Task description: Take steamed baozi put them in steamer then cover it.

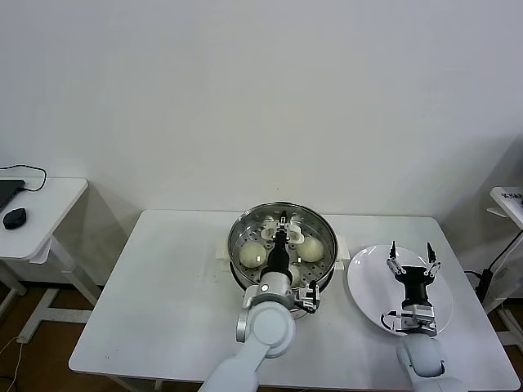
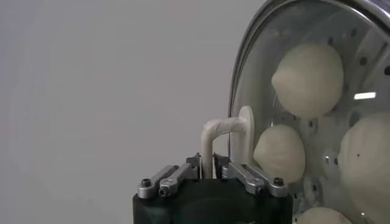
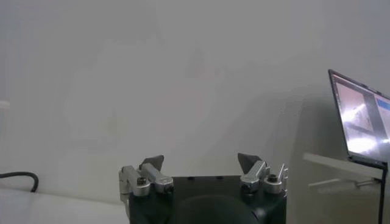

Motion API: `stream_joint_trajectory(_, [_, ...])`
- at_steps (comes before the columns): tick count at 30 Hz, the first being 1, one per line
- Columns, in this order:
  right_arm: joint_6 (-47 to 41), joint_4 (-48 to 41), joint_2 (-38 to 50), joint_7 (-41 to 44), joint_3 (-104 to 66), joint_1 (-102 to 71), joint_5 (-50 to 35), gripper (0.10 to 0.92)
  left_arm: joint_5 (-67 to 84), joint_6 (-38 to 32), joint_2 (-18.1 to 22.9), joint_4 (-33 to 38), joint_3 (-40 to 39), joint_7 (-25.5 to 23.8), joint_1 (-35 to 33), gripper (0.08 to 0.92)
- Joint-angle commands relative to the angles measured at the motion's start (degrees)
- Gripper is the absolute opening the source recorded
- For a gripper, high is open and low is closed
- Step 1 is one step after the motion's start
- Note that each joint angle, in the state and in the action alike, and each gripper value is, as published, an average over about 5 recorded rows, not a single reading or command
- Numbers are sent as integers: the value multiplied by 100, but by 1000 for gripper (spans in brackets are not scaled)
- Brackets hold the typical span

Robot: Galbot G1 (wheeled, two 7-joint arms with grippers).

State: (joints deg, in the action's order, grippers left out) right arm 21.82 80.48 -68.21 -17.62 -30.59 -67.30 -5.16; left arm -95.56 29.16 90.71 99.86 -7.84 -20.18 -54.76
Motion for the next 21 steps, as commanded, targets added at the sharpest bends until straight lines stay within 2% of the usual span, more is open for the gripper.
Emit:
stream_joint_trajectory(1, [-3, 10, 3, 0, 9, 16, -1, 823, 138, -4, -153, 520, -7, -44, -164, 476])
stream_joint_trajectory(12, [-20, 26, 14, -15, 42, 95, -13, 823, 902, 57, -1139, 1972, -11, -191, -824, 783])
stream_joint_trajectory(17, [-24, 68, 26, 66, 51, 53, -78, 823, 2111, 111, -1550, 2788, 477, -24, -1080, 821])
stream_joint_trajectory(21, [-130, 213, 122, 327, 86, -95, -593, 823, 3947, 125, -1710, 3058, 1501, 700, -1136, 823])
